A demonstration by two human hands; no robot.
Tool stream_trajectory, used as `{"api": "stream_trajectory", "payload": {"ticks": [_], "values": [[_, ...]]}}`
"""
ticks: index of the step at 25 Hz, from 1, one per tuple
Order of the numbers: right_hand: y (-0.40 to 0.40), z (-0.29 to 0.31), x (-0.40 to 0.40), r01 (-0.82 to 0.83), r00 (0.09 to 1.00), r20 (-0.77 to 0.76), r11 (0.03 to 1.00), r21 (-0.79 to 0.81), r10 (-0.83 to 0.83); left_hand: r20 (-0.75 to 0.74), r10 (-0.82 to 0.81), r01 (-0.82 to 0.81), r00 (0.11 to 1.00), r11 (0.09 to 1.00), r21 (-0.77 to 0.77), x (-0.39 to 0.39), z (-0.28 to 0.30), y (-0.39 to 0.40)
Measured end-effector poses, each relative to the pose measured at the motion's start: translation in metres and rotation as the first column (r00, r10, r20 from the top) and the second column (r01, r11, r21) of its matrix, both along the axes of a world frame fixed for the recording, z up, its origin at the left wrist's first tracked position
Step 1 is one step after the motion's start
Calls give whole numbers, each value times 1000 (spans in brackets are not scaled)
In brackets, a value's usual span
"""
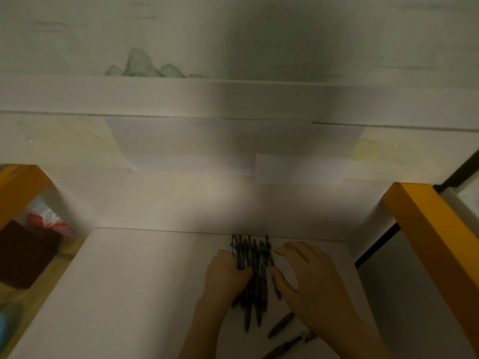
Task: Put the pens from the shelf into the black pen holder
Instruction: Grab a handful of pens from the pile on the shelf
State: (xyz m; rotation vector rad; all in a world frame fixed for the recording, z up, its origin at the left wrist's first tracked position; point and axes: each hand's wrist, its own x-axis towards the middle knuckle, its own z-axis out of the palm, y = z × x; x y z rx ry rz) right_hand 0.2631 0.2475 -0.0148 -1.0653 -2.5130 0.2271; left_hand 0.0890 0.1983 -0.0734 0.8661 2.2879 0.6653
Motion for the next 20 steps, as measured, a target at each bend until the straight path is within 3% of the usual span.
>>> {"api": "stream_trajectory", "payload": {"ticks": [10, 17, 20], "values": [[8, -4, 5, -32, 999, 9, 999, -16, 32, -74, -20, 15, 997, 998, -59, 6, 3, 9], [11, -4, 7, -21, 1000, 5, 1000, -10, 21, 97, -4, 0, 995, 999, 44, 4, 0, 9], [11, -5, 9, -24, 1000, 15, 1000, -20, 24, 107, -18, 11, 994, 998, 60, 4, -1, 7]]}}
